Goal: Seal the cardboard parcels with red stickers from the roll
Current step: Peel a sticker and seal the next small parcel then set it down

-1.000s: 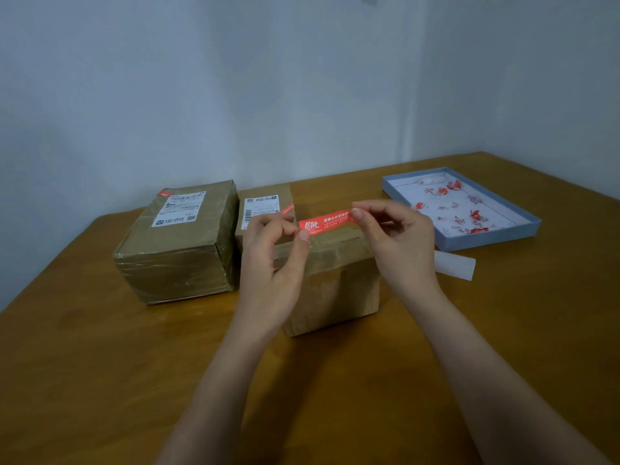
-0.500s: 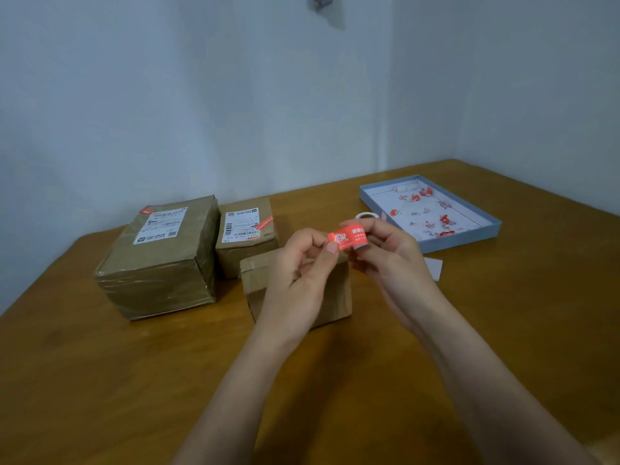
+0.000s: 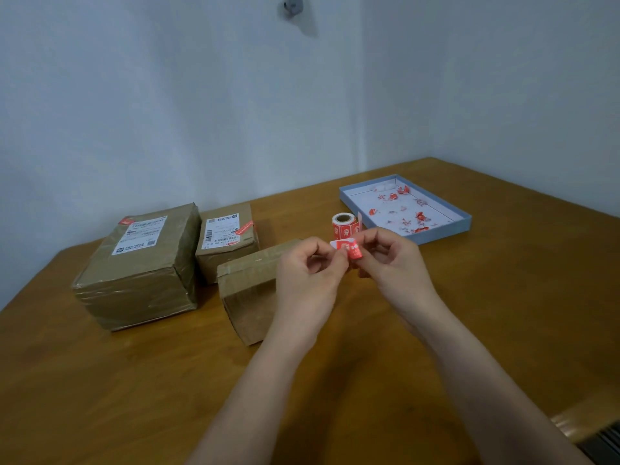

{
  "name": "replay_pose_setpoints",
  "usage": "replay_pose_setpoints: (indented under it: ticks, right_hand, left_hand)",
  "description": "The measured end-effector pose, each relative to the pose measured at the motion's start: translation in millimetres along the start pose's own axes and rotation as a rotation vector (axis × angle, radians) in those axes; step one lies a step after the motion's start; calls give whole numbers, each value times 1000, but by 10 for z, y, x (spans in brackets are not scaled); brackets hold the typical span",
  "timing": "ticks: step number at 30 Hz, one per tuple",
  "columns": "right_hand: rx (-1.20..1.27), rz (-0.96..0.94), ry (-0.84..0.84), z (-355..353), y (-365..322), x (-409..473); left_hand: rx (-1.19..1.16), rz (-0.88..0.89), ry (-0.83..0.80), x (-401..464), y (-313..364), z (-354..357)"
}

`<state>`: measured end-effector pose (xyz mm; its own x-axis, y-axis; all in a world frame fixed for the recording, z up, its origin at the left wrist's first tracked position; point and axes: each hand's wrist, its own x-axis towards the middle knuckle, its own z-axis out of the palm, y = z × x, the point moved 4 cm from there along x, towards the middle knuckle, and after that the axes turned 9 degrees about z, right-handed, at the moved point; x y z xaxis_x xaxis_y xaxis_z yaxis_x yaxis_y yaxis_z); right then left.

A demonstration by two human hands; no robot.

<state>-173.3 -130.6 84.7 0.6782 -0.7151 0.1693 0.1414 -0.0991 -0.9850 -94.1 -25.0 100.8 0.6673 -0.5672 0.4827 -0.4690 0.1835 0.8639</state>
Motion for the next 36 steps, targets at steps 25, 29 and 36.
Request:
replay_pose_setpoints:
  ticks: [25,29,36]
  right_hand:
    - [74,219,750,-1054,559,955]
    - [100,180,768,-1054,747,1014]
    - [-262,219,831,-1063,849,830]
  left_hand:
    - [175,-214,-406,-127,-894,788]
    - [169,-224,-398,-49,-947,800]
    - [141,-242,-315,26,-1021,789]
